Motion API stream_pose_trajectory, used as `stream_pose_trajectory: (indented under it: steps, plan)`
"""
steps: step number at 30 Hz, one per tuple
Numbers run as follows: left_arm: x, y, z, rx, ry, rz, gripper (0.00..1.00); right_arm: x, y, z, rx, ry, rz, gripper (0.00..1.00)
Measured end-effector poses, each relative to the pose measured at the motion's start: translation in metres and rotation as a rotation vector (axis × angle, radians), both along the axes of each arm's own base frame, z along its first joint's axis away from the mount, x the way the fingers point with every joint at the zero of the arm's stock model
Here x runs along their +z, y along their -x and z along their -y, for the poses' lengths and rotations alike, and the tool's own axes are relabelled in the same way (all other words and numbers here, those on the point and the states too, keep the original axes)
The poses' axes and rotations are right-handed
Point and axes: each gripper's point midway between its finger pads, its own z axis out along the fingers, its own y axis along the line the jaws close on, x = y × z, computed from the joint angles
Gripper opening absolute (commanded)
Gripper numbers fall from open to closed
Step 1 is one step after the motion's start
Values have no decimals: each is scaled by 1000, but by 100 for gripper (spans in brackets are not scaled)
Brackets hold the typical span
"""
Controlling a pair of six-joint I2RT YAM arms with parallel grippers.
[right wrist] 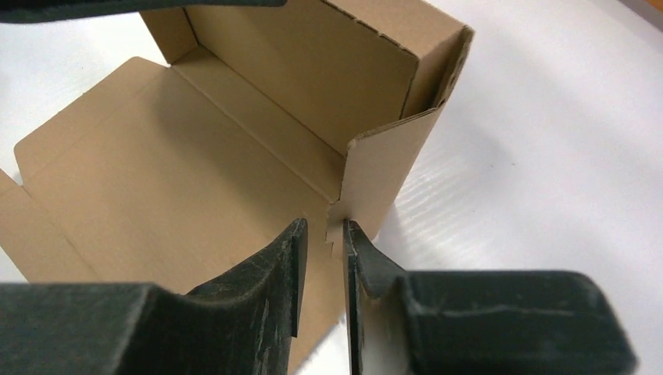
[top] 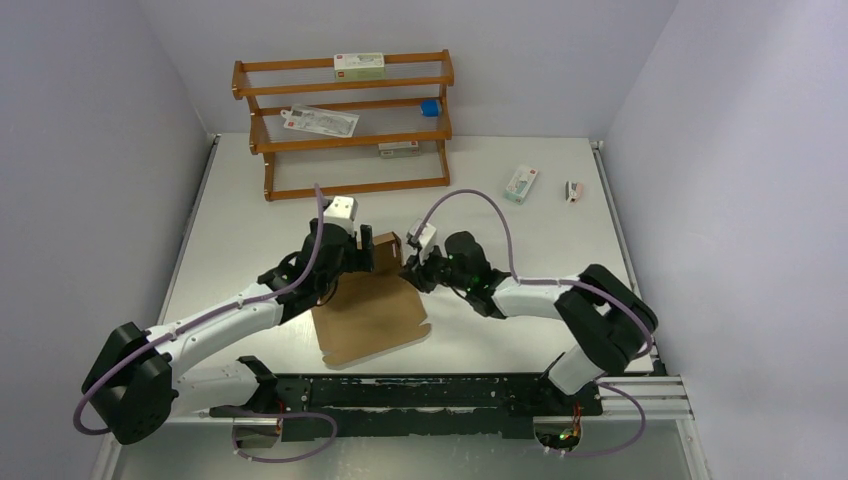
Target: Fold the paper box
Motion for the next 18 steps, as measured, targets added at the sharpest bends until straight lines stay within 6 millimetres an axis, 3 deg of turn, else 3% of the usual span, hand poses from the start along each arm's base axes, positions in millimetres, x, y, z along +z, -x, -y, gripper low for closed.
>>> stream_pose_trajectory:
  steps: [3, 9, 15, 18]
  plan:
    - [-1, 0, 0, -7, -6, 2, 77, 11, -2, 9, -20, 10, 18, 31]
    - [0, 1, 1, -19, -9, 9, 77, 57, -12, 28, -82, -25, 110, 35]
    - [-1, 1, 2, -30, -6, 16, 77, 94, -48, 75, -230, -87, 168, 37]
    - [-1, 2, 2, -35, -5, 17, 76, 98, -65, 97, -296, -97, 179, 35]
